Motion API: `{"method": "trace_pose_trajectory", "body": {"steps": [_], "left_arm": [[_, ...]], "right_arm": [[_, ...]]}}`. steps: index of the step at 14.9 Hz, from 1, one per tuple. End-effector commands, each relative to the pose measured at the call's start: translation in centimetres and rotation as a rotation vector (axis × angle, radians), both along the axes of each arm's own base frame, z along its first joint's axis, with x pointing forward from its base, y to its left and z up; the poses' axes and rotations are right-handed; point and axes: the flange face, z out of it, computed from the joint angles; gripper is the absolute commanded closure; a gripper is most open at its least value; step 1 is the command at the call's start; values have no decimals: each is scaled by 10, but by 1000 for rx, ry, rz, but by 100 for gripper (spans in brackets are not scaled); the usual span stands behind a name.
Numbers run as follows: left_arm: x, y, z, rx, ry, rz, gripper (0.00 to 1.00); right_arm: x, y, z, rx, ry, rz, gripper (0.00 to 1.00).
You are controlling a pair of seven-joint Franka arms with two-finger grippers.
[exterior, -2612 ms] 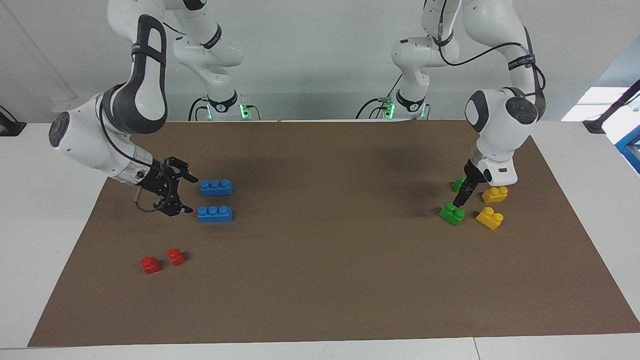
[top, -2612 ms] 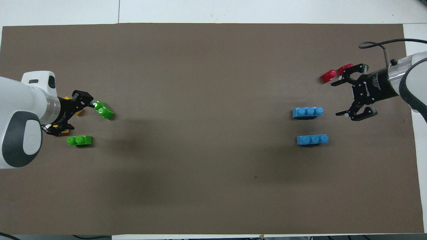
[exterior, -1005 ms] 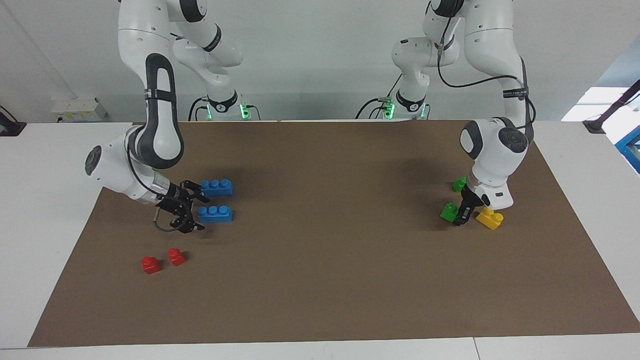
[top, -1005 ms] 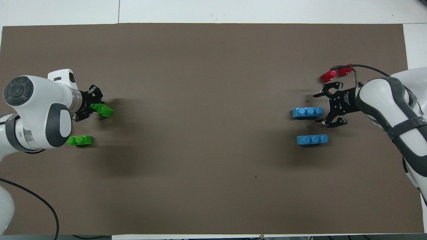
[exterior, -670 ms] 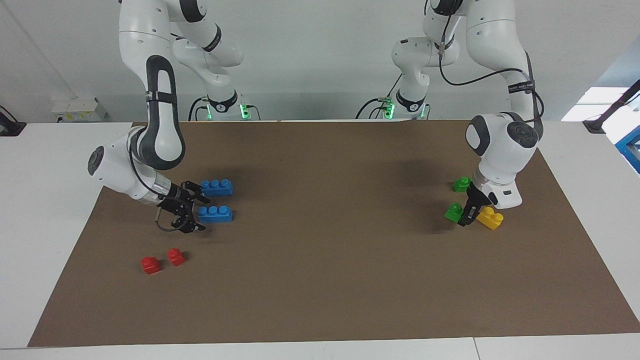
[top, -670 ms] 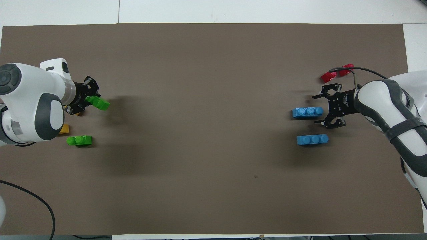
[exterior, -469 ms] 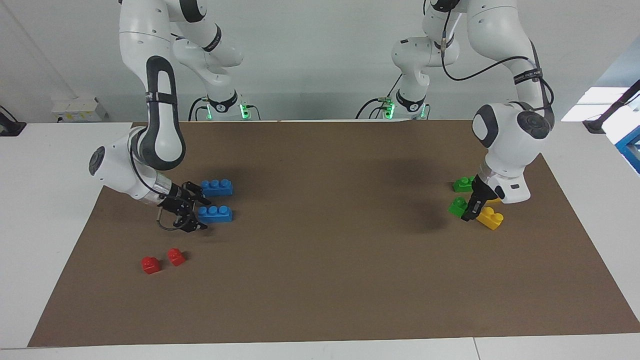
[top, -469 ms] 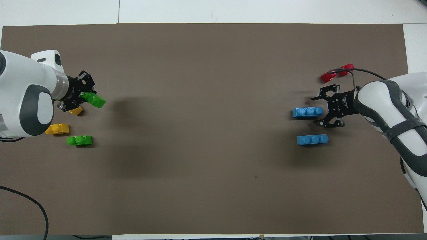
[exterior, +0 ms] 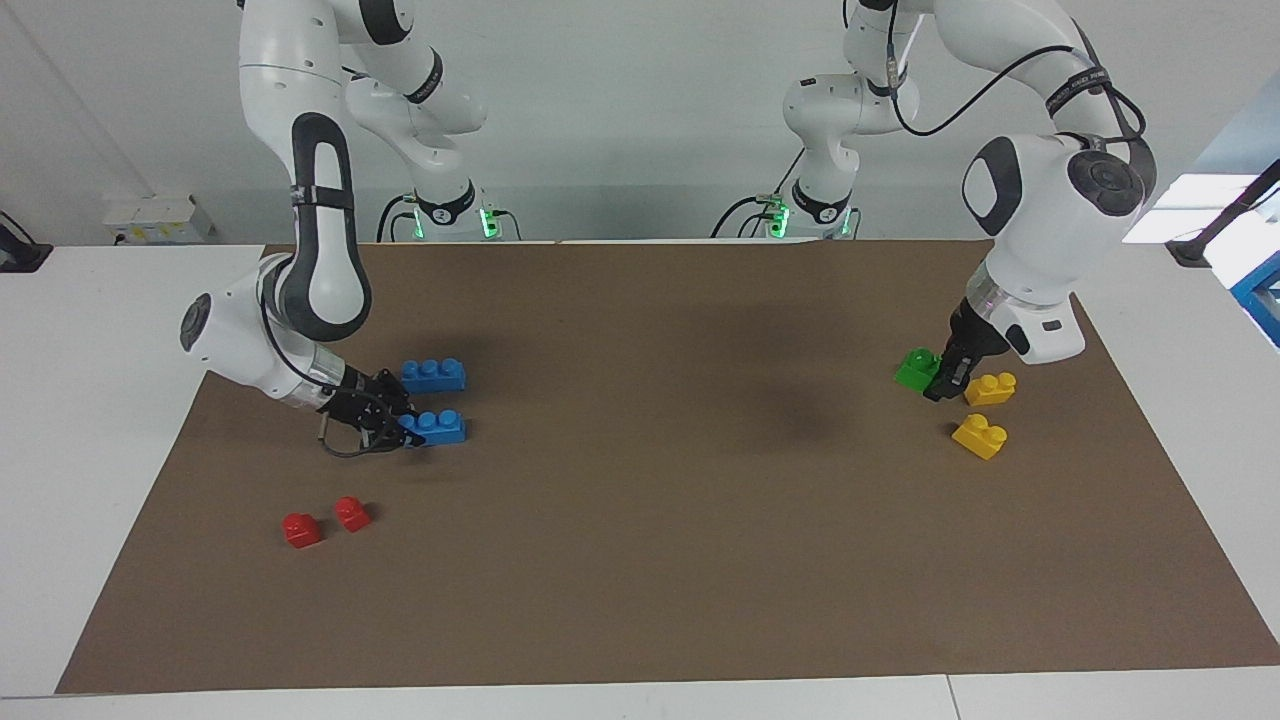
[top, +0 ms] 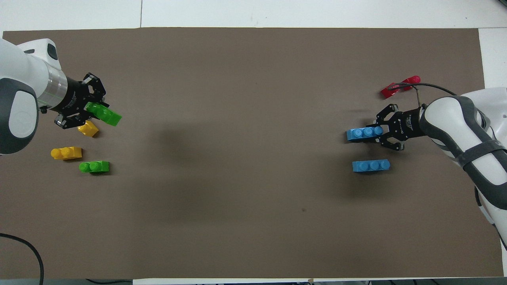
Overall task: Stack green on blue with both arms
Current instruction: 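Lift the green brick with the left gripper while the right gripper grasps blue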
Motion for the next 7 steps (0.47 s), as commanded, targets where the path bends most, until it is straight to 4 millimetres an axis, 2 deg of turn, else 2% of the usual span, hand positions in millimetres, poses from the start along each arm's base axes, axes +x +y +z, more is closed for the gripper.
{"method": "trace_pose_trajectory", "body": {"steps": [1,3,4,6,7], "left_arm": [[-5,-29,14,1,15,174,100],[-14,-33,34,-7,-4,236,100],[-21,-35,46,-13,-3,258,100],[-34,-38,67,-15,-4,310,100],[-40,-41,72,-13,4,320,100]], "right_arm": [[3,4,9,32,-21,9,100],[10,9,30,54,0,-13,100],[15,14,49,66,21,-43,100],[19,37,90,73,40,-73,100],[19,57,108,75,41,-74,100]]}}
